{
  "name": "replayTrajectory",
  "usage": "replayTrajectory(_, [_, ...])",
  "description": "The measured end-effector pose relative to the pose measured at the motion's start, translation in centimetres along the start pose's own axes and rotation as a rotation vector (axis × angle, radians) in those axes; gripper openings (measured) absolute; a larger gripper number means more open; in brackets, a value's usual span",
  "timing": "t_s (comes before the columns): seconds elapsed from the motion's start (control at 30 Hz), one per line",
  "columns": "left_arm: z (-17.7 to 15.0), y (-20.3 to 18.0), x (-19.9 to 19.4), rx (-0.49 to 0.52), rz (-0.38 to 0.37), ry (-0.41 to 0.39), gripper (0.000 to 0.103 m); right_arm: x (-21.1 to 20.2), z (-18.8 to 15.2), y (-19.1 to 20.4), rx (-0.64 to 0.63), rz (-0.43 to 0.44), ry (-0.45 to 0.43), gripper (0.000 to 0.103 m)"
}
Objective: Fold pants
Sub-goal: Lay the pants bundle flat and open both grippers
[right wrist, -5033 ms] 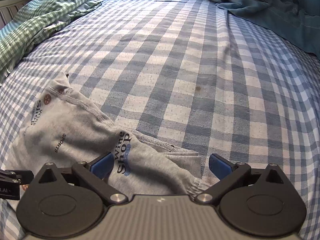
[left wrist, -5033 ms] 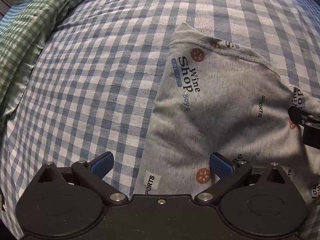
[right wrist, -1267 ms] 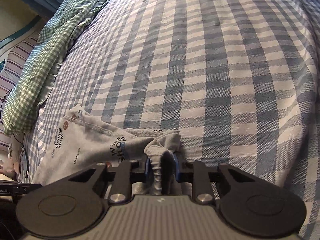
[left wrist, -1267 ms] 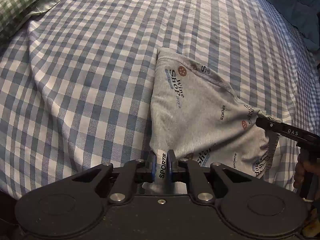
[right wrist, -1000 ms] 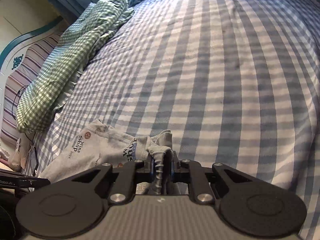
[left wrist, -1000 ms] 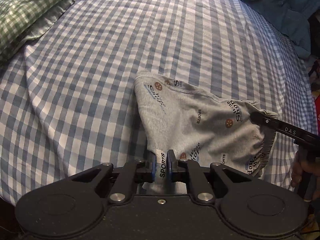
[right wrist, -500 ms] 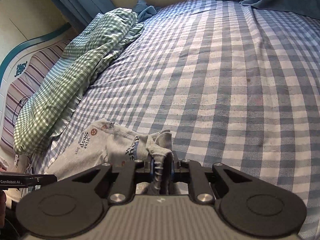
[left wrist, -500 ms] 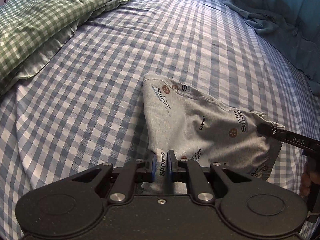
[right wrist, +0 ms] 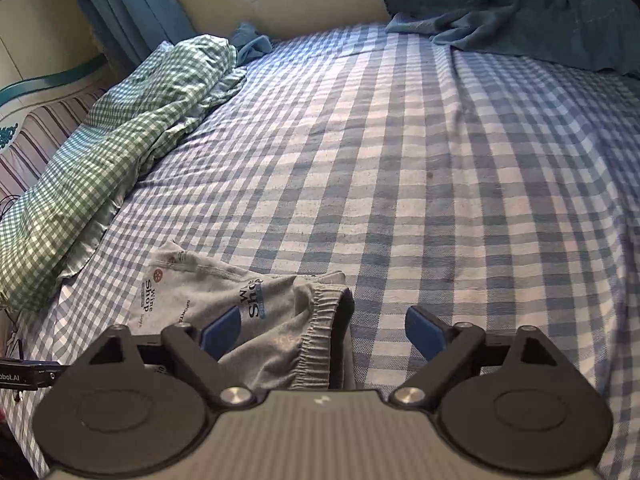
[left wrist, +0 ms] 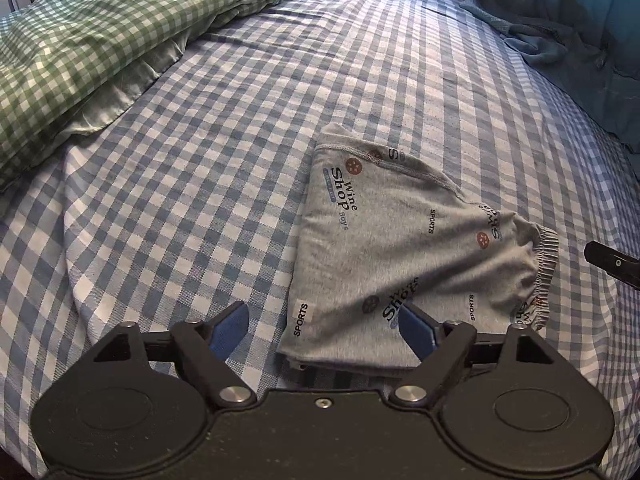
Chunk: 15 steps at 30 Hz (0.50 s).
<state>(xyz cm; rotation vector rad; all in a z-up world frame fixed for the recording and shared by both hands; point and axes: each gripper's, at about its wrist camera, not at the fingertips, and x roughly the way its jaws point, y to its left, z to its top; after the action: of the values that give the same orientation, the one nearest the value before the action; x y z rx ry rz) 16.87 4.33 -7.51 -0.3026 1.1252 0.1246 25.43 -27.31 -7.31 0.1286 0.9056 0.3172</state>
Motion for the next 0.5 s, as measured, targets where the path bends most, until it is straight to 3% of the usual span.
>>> replayTrajectory(0.23, [-2.2,0.1,-4.3,0.049,0.003,-0.086,0.101,-6.9,-3.4,3.8,0.03,-0.078,-0.135,0.103])
replayTrajectory(0.5, [-6.1,1.6,-9.5,0.143,0.009,-0.175,0.102,-13.1,-9.1,8.2,0.078,-0.129,-0.181,0.103])
